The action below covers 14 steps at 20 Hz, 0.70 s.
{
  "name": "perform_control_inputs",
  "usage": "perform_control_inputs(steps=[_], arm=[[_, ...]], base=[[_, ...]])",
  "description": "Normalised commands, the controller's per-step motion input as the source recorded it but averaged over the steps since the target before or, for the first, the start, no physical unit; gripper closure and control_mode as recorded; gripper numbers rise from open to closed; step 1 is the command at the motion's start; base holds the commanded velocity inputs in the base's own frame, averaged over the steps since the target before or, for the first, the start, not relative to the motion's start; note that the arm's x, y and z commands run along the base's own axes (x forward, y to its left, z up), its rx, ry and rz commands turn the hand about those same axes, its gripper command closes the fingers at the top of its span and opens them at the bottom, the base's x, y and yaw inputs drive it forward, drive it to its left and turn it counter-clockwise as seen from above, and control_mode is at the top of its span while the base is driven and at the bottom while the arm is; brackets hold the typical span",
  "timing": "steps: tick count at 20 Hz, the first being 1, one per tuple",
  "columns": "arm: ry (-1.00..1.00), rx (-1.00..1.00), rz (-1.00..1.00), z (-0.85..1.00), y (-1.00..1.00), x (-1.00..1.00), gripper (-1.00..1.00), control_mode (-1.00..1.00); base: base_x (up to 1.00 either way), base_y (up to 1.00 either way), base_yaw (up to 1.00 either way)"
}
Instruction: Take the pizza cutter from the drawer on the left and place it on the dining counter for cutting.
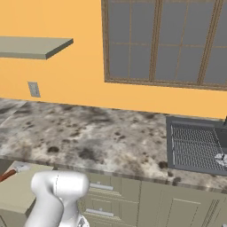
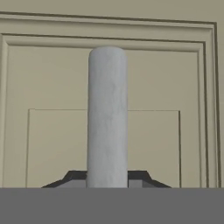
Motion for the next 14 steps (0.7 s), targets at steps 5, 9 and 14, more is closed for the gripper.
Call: perform_control_inputs(steps=[5, 9, 14], arm=[[0.0, 0.0, -0.01, 0.0, 0.0, -0.74, 1.0, -1.0], [0.0, 0.0, 0.0, 0.0, 0.0, -0.47, 1.0, -1.0], [0.0, 0.0, 0.0, 0.0, 0.0, -0.38, 1.0, -1.0]], base=[[0.0, 0.0, 0.0], [0.0, 0.0, 0.0], [0.0, 0.0, 0.0]])
